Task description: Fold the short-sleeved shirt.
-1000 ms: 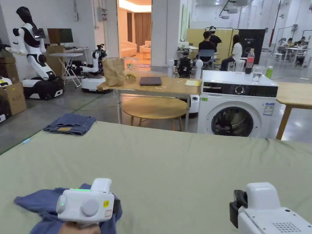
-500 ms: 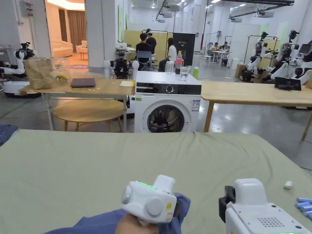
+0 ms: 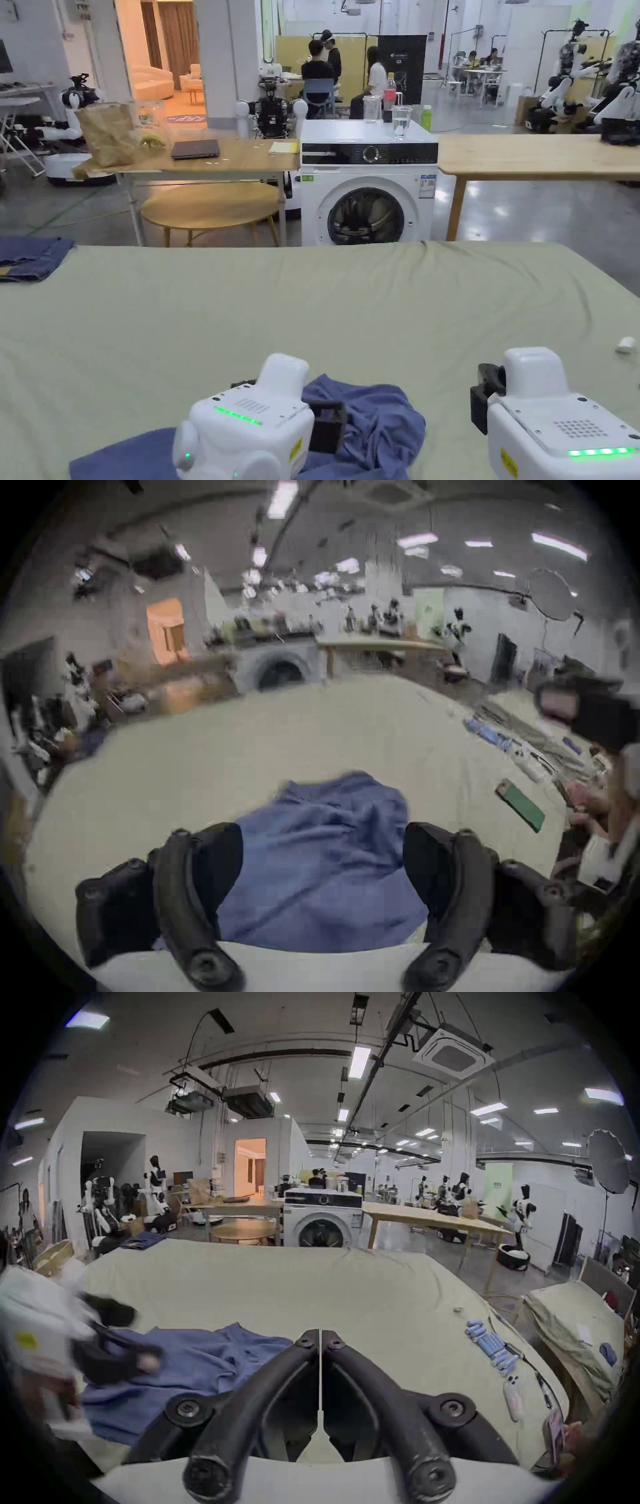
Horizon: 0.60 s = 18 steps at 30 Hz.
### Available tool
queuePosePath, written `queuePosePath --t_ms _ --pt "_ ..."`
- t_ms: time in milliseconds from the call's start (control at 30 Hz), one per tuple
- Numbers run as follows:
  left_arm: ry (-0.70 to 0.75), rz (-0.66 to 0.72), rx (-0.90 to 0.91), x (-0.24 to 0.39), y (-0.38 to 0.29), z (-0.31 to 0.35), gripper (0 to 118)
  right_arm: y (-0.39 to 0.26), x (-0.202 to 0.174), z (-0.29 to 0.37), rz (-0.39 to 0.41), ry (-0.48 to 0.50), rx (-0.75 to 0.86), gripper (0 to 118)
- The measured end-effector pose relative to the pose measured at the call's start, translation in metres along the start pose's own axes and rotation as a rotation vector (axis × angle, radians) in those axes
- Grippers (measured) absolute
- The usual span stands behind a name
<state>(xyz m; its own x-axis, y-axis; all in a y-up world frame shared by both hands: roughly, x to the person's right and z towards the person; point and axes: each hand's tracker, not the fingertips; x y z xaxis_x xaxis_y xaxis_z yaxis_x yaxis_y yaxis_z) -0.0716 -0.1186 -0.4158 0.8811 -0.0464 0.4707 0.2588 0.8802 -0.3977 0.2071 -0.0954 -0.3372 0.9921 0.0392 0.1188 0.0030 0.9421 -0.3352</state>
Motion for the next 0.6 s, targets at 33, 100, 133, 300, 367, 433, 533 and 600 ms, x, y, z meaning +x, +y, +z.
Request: queuePosePath --t_ms 33,100,133,300,367,433,533,600 --pt "0.057 0.005 0.025 -0.016 -0.004 0.027 96 0.000 -0.005 -0.001 -0.014 0.024 0.004 0" --pt "0.160 0.034 0.067 -0.044 -0.015 0.072 96 -0.001 -0.014 -0.005 -0.047 0.049 0.006 0" --pt "0.207 0.056 0.079 -0.058 -0.021 0.091 96 -0.001 -0.020 -0.006 -0.050 0.053 0.007 0" --pt "0.289 0.199 -0.007 -0.110 -0.053 0.125 22 0.001 -0.045 -0.007 -0.060 0.087 0.005 0" --pt "0.296 0.160 -0.005 -0.125 -0.058 0.124 0 0.001 -0.049 -0.007 -0.052 0.102 0.001 0" --pt "0.267 0.225 -0.084 -0.148 -0.057 0.111 0 0.000 -0.049 -0.005 -0.028 0.106 0.004 0" --pt "0.336 0.259 -0.232 -0.192 -0.058 0.065 0 -0.001 -0.041 -0.007 -0.026 0.096 0.006 0" --pt "0.313 0.297 -0.331 -0.215 -0.066 0.026 0 -0.004 -0.035 -0.012 -0.034 0.089 -0.006 0"
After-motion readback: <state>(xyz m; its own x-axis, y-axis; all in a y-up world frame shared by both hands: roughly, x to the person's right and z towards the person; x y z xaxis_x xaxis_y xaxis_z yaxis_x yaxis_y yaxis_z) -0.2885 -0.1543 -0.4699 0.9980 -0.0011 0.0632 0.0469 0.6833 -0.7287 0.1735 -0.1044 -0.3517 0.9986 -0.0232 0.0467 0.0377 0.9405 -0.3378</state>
